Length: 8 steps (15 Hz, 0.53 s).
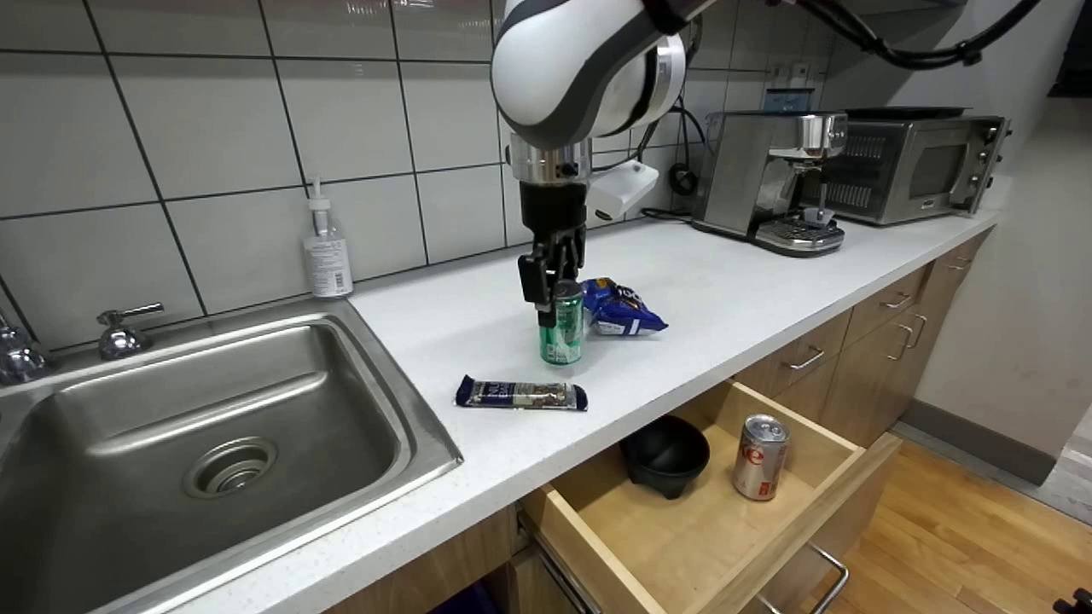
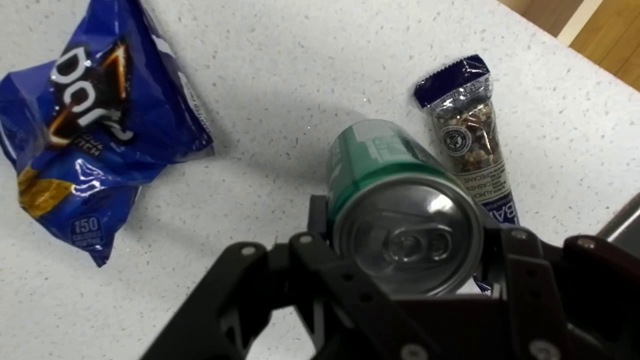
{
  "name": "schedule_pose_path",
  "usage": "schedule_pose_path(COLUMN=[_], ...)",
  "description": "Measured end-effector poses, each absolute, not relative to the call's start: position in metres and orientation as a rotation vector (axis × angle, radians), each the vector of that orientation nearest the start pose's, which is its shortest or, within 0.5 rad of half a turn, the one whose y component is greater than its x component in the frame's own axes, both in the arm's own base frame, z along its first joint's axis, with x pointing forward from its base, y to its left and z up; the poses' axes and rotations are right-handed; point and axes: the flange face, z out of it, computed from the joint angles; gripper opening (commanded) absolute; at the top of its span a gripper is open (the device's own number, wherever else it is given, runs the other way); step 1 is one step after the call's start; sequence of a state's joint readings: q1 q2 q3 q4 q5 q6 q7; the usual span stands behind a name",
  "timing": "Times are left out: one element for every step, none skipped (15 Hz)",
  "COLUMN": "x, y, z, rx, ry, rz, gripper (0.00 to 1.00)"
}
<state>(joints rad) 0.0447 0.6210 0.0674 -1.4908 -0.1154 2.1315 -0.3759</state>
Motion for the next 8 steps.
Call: schedule_pose_path(x=[0.706, 0.702, 0.698, 0.693, 0.688, 0.683, 0.676, 0.670], y=[0.067, 0.068, 0.068, 0.069, 0.070, 0.071, 0.072, 0.073], z=[0.312, 0.313, 0.313, 0.313, 0.312, 0.310, 0.308, 0.306], rx=[-3.089, -3.089, -3.088, -3.088, -3.087, -3.085, -3.083, -3.082], ry=[-0.833, -0.815, -0.798, -0.784, -0.776, -0.775, -0.779, -0.783], rz=[-0.018, -0.013, -0.010, -0.009, -0.007, -0.005, -0.003, -0.003], gripper=[0.38, 0.38, 0.38, 0.38, 0.38, 0.38, 0.38, 0.38])
